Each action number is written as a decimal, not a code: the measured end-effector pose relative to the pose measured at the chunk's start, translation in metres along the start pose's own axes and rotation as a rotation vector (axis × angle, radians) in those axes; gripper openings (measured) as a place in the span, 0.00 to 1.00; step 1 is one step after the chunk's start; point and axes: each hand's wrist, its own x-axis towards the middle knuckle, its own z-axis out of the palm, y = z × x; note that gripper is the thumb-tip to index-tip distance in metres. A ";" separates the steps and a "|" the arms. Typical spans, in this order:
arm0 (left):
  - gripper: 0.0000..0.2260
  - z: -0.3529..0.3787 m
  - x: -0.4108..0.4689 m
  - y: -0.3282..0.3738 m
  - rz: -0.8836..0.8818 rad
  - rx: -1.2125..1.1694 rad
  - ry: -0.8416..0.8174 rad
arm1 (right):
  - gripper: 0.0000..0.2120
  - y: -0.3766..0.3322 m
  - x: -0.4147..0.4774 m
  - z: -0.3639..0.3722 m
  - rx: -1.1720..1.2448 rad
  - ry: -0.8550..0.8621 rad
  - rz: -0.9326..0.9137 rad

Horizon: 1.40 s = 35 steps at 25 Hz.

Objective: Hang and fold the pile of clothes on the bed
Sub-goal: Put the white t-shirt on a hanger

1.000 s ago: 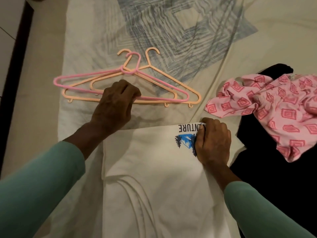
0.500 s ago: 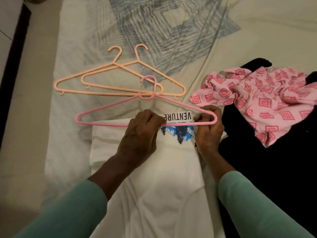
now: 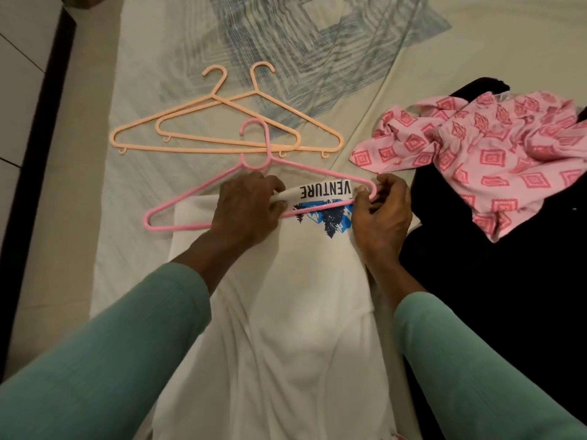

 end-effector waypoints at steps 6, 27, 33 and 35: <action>0.08 -0.037 -0.076 0.025 0.419 0.061 0.114 | 0.23 -0.048 -0.055 -0.051 -0.132 -0.072 0.122; 0.21 -0.056 -0.327 0.003 0.401 0.018 -0.023 | 0.12 -0.033 -0.257 -0.210 -0.069 -0.332 0.352; 0.22 -0.036 -0.352 -0.002 0.283 0.116 -0.027 | 0.20 -0.014 -0.279 -0.216 -0.261 -0.521 0.218; 0.21 -0.041 -0.357 -0.004 0.240 0.108 0.007 | 0.17 -0.018 -0.280 -0.223 -0.170 -0.429 0.276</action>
